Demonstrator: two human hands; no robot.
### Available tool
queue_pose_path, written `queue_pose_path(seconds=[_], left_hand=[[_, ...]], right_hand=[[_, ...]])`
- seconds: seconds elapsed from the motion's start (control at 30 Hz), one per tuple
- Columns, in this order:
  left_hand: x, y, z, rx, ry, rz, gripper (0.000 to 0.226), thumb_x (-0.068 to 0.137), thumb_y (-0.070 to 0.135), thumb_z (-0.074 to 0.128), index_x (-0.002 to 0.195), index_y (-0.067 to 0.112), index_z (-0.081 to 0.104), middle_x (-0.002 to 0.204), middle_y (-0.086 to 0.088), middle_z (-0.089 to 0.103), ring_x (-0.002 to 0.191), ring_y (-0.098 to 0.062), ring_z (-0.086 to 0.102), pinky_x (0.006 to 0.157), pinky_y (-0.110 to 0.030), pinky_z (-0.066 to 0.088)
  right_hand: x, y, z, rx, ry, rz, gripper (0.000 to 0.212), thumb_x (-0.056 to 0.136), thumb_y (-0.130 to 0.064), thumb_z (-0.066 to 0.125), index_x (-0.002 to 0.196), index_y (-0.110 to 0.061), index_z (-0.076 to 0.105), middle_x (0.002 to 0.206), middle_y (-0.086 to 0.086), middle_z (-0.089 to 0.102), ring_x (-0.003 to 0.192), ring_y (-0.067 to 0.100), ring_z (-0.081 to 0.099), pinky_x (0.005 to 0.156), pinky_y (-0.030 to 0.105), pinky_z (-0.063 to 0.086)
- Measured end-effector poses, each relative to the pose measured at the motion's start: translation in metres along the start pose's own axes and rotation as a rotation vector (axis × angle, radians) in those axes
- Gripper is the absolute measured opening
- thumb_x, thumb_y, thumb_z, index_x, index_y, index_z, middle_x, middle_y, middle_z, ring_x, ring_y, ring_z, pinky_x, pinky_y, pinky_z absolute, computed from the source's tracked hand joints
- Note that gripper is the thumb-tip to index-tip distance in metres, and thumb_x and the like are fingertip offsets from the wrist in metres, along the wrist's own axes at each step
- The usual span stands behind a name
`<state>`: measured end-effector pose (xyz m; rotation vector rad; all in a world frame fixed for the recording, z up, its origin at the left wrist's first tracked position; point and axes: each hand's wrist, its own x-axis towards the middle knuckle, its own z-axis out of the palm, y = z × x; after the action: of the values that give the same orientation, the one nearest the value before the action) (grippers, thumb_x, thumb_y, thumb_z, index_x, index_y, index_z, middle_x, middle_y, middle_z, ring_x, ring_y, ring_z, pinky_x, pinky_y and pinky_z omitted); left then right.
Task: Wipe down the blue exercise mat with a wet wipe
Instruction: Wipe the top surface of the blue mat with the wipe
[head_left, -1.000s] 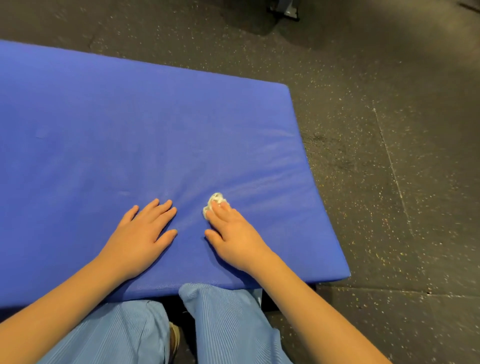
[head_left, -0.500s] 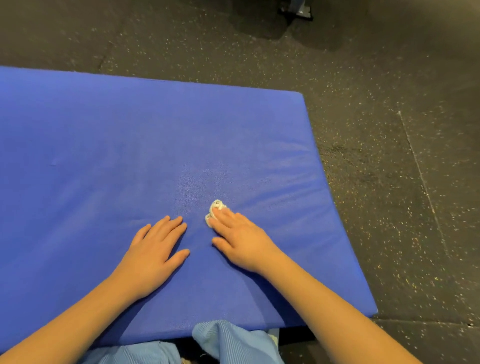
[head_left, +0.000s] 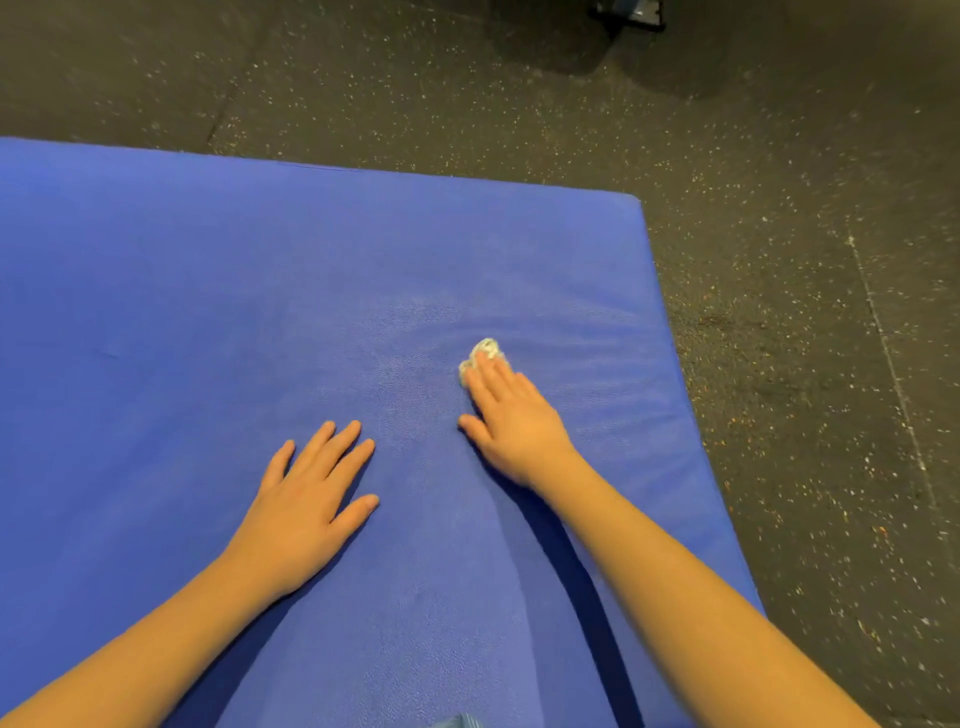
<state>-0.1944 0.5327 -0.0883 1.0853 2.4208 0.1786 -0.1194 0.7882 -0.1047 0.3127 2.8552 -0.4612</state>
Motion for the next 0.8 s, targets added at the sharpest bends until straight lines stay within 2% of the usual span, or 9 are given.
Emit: queue_pose_path(seconds=[0.1, 0.13, 0.2, 0.3, 0.4, 0.5, 0.6, 0.7, 0.8], left_hand=[[0.016, -0.008, -0.008, 0.005, 0.013, -0.061, 0.093, 0.073, 0.072, -0.005, 0.153, 0.028, 0.012, 0.151, 0.019, -0.012, 0.141, -0.002, -0.016, 0.117, -0.038, -0.008], [0.02, -0.011, -0.01, 0.007, 0.014, -0.065, 0.093, 0.073, 0.071, -0.004, 0.153, 0.027, 0.013, 0.152, 0.018, -0.01, 0.142, -0.004, -0.014, 0.118, -0.039, -0.006], [0.026, -0.018, -0.013, 0.014, 0.025, -0.068, 0.093, 0.074, 0.071, -0.001, 0.153, 0.025, 0.016, 0.156, 0.015, -0.005, 0.146, -0.008, -0.009, 0.118, -0.041, -0.004], [0.032, -0.029, -0.018, 0.01, 0.039, -0.083, 0.093, 0.075, 0.072, 0.003, 0.153, 0.024, 0.017, 0.156, 0.015, -0.004, 0.146, -0.01, -0.007, 0.118, -0.042, -0.003], [0.037, -0.041, -0.025, 0.02, 0.031, -0.113, 0.095, 0.073, 0.074, 0.001, 0.153, 0.026, 0.011, 0.153, 0.018, -0.01, 0.144, -0.006, -0.013, 0.118, -0.041, -0.006], [0.041, -0.05, -0.029, 0.024, 0.024, -0.112, 0.094, 0.073, 0.075, 0.003, 0.153, 0.028, 0.012, 0.153, 0.019, -0.01, 0.143, -0.005, -0.014, 0.118, -0.041, -0.005], [0.042, -0.053, -0.028, 0.026, 0.025, -0.091, 0.092, 0.075, 0.077, 0.004, 0.153, 0.029, 0.013, 0.154, 0.019, -0.009, 0.144, -0.005, -0.014, 0.118, -0.04, -0.005], [0.044, -0.059, -0.026, 0.027, 0.05, -0.049, 0.094, 0.077, 0.083, -0.001, 0.152, 0.028, 0.016, 0.157, 0.016, -0.003, 0.145, -0.005, -0.01, 0.119, -0.043, -0.001], [0.052, -0.064, -0.028, 0.033, 0.079, -0.04, 0.095, 0.078, 0.083, -0.001, 0.152, 0.026, 0.017, 0.157, 0.016, -0.002, 0.143, -0.002, -0.011, 0.118, -0.044, 0.0]], right_hand=[[0.022, -0.01, -0.005, 0.09, 0.07, 0.236, 0.069, 0.1, -0.043, 0.037, 0.154, -0.011, 0.007, 0.161, 0.01, -0.011, 0.148, 0.025, -0.012, 0.12, 0.038, 0.005], [0.024, -0.018, -0.003, 0.104, 0.062, 0.206, 0.072, 0.099, -0.045, 0.039, 0.153, -0.009, 0.007, 0.16, 0.011, -0.012, 0.147, 0.026, -0.013, 0.119, 0.037, 0.003], [0.021, -0.028, 0.0, 0.073, 0.015, -0.004, 0.074, 0.098, -0.045, 0.043, 0.154, -0.009, 0.008, 0.16, 0.011, -0.011, 0.147, 0.025, -0.014, 0.119, 0.034, -0.001], [0.025, -0.012, -0.002, -0.019, -0.017, -0.199, 0.067, 0.101, -0.043, 0.036, 0.154, -0.014, 0.009, 0.161, 0.005, -0.007, 0.148, 0.021, -0.009, 0.119, 0.033, 0.001], [0.049, 0.005, -0.01, -0.045, 0.013, -0.069, 0.066, 0.102, -0.042, 0.035, 0.154, -0.014, 0.007, 0.161, 0.007, -0.008, 0.148, 0.021, -0.009, 0.12, 0.036, 0.008], [0.074, -0.004, -0.013, 0.053, 0.063, 0.096, 0.071, 0.1, -0.046, 0.037, 0.154, -0.012, 0.004, 0.161, 0.008, -0.013, 0.147, 0.021, -0.014, 0.121, 0.035, 0.0], [0.081, -0.01, -0.01, 0.067, 0.05, 0.059, 0.077, 0.098, -0.05, 0.038, 0.154, -0.013, 0.0, 0.16, 0.006, -0.018, 0.146, 0.02, -0.018, 0.118, 0.033, -0.006], [0.086, 0.006, -0.016, -0.011, 0.06, -0.059, 0.076, 0.098, -0.049, 0.041, 0.154, -0.014, 0.004, 0.161, 0.005, -0.011, 0.148, 0.019, -0.013, 0.121, 0.035, 0.004], [0.107, 0.014, -0.025, 0.007, 0.091, 0.045, 0.071, 0.1, -0.045, 0.039, 0.154, -0.013, 0.008, 0.161, 0.006, -0.008, 0.148, 0.02, -0.01, 0.12, 0.035, 0.005]])
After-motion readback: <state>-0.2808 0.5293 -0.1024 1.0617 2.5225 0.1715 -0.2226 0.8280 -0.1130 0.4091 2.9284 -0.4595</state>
